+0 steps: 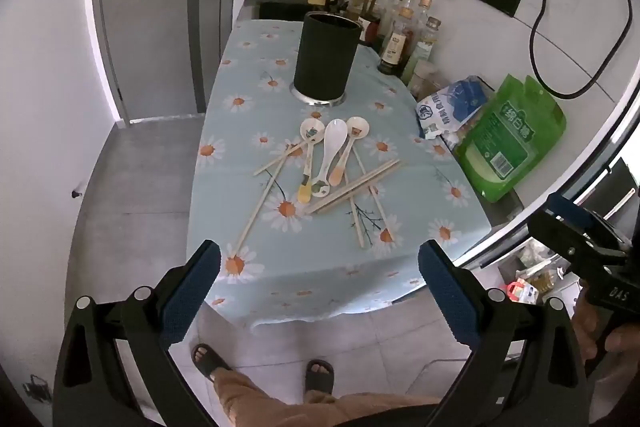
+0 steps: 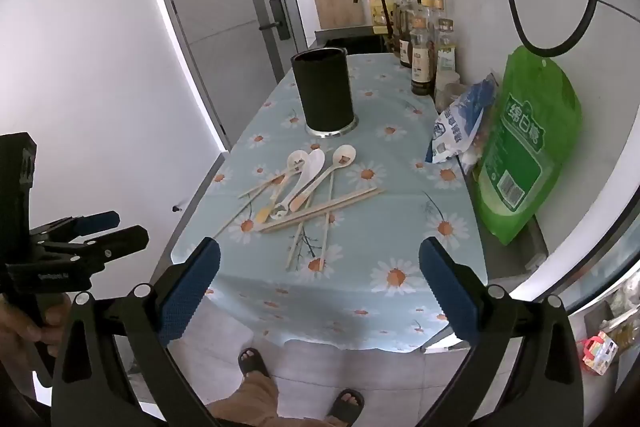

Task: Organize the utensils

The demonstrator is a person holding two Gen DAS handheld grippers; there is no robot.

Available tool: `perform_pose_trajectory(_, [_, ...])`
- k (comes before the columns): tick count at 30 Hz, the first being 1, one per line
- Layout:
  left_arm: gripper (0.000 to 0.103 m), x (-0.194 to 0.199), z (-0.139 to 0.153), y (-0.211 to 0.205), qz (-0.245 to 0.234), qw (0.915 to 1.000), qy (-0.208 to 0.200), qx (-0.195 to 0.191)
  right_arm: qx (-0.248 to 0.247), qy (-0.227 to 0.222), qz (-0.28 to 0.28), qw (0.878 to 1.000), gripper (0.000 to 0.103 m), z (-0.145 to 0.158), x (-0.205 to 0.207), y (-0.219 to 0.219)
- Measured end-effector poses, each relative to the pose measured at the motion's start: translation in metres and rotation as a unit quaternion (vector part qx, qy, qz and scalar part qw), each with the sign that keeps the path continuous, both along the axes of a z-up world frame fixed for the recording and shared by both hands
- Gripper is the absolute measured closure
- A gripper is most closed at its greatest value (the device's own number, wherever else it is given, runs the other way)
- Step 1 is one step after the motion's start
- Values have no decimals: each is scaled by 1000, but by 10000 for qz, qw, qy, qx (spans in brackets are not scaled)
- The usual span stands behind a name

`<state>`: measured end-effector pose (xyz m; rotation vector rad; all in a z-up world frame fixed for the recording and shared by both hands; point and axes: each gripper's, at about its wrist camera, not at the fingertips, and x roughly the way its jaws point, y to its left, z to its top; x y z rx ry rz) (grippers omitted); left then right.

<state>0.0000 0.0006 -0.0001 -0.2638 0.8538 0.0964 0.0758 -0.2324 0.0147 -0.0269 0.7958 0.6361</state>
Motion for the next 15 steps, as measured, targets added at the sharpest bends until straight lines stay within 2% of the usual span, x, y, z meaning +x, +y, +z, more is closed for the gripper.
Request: perform_pose_trajectory(15, [7, 6, -7, 0, 1, 10000, 58, -26, -14, 111, -87, 9999, 4, -7, 5, -1])
